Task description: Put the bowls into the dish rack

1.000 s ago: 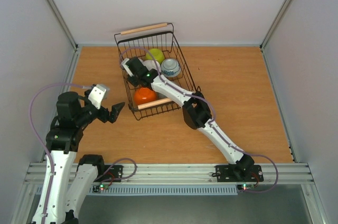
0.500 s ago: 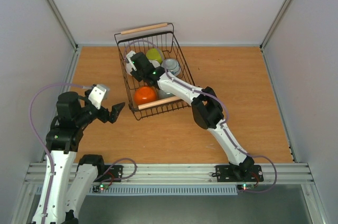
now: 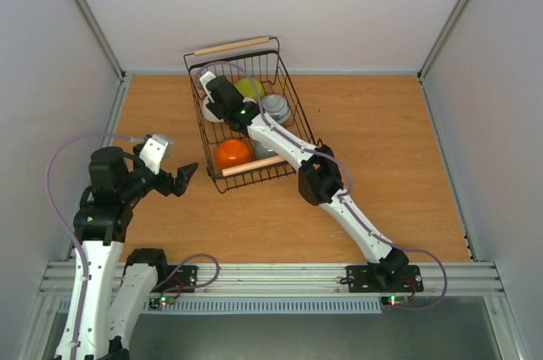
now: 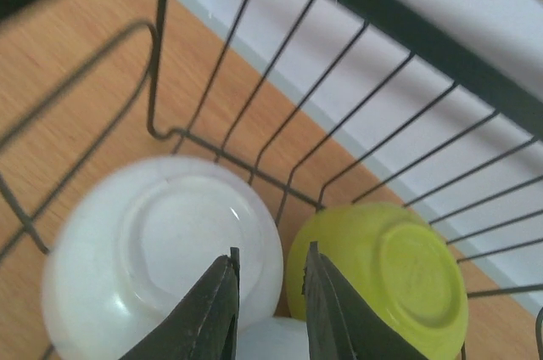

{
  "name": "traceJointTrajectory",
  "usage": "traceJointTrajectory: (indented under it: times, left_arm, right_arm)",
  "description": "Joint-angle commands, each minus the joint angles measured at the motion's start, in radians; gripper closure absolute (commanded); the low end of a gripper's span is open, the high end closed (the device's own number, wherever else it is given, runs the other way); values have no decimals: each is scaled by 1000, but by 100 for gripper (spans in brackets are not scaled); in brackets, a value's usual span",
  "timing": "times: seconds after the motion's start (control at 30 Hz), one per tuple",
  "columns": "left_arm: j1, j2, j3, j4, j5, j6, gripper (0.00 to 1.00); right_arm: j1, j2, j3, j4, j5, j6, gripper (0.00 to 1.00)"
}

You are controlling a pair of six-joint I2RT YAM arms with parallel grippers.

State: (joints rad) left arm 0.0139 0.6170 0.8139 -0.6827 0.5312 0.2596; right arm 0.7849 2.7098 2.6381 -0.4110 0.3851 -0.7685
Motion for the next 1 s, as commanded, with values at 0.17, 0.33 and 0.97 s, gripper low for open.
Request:
traceJointTrajectory:
  times: [0.17,0.33,0.97]
  left_arm:
    - [8,0,-12,39,13,7,1]
    - [8,-4,-11,40,15,8,1]
    - [8,-28,-13,42,9,3,1]
  right_arm:
    - [-30,-20,-35,-34,77,-46,78]
    - [-29,-67,-132,-46,56,4,78]
    - [-26,-473,-310,-108,175,118,44]
